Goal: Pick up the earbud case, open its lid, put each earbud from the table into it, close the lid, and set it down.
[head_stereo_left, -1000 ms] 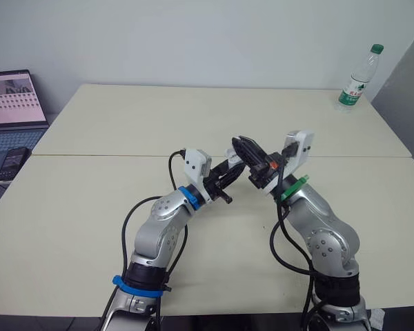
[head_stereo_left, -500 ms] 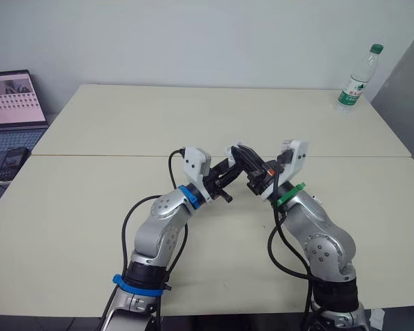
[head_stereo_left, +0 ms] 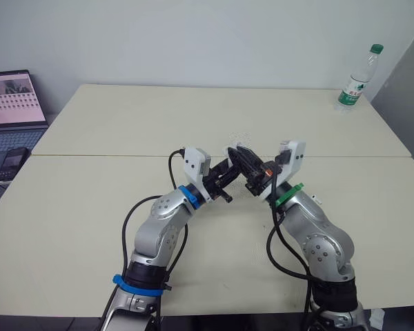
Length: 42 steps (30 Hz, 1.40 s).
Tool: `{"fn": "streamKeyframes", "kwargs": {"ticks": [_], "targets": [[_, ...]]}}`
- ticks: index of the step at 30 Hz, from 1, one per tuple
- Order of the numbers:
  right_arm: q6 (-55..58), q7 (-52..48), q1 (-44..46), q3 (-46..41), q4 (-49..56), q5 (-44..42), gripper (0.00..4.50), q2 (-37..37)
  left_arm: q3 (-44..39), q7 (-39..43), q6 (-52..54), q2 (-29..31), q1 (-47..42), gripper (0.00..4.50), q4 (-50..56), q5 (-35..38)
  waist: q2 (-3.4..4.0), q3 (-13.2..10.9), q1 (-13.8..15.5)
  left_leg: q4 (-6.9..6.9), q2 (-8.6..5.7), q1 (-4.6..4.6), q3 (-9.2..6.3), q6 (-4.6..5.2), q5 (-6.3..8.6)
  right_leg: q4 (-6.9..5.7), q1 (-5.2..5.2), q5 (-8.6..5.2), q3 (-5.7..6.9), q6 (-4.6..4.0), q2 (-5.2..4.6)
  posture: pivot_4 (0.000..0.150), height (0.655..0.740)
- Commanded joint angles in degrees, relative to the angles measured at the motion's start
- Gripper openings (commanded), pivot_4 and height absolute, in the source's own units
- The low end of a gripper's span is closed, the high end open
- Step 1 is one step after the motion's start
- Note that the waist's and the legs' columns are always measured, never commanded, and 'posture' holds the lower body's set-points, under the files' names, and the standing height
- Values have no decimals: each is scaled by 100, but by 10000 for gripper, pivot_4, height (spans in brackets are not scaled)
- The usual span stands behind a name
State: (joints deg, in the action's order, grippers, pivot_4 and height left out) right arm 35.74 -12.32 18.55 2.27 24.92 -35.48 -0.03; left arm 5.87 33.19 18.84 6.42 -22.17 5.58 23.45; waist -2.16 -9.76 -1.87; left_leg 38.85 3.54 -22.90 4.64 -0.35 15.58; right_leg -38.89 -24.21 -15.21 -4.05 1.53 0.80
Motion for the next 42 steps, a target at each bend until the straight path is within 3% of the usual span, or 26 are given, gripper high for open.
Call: {"fn": "streamKeyframes", "kwargs": {"ticks": [1,4,6,9,14,18,20,24,29,41,42], "targets": [[-6,14,-4,-67,149,-84,28974,-46,-18,61,-148,-74,-138,7896,230,90,0,0,0,0,0,0,0,0,0,0,0,0,0,0,0,1500,7362],[-114,-235,-8,-68,298,-55,39923,-318,-19,66,-170,-70,-127,7896,208,82,0,0,0,0,-1,0,1,0,0,1,0,0,0,0,0,1500,7362],[-125,-396,16,-177,444,-64,44677,-622,-23,76,-185,-59,-120,7896,195,77,0,0,1,0,-2,-1,1,0,0,3,0,0,1,0,-1,1500,7362],[109,-516,169,-532,628,-281,44677,-1185,-34,113,-216,-14,-123,7896,160,63,0,0,1,0,-3,-2,2,0,0,4,0,0,0,0,-3,1500,7362],[981,-678,291,-1271,465,-178,44677,-2985,5,265,-350,159,-96,7896,78,-71,0,-2,5,0,-6,-2,3,0,0,6,2,0,1,0,-6,1500,7362],[1838,-1255,-263,-1469,274,-154,44677,-4484,27,362,-522,227,-23,7896,-49,-141,0,-2,9,-11,-5,-2,-2,1,0,15,3,-2,-6,-2,-5,1500,7362],[2210,-1293,-487,-1513,129,-143,44677,-4854,37,384,-586,242,3,7896,-86,-176,-1,-2,13,-13,-4,-4,-3,1,1,20,3,-2,-9,-3,-5,1500,7362],[2693,-1199,-603,-1392,-76,-115,44677,-4948,51,384,-650,220,82,7896,-76,-238,-1,-2,-18,-12,-3,-1,4,1,1,19,2,-3,-11,0,-4,1500,7362],[2610,-1011,-510,-1195,-533,126,44677,-4479,68,319,-672,225,218,7896,22,-284,-1,-2,-13,-7,0,1,0,1,0,13,3,-17,-10,24,0,1500,7362],[924,-1678,-726,-972,-1614,924,44677,-4049,32,302,-690,270,239,7896,13,-325,-1,-2,4,-7,-4,-1,4,1,0,17,3,-14,-7,22,-1,1500,7362],[751,-1773,-791,-932,-1671,994,43097,-4038,31,308,-699,272,226,7896,-7,-327,0,-2,4,-7,-3,-1,3,1,0,16,3,-15,-7,22,-1,1500,7362]]}}
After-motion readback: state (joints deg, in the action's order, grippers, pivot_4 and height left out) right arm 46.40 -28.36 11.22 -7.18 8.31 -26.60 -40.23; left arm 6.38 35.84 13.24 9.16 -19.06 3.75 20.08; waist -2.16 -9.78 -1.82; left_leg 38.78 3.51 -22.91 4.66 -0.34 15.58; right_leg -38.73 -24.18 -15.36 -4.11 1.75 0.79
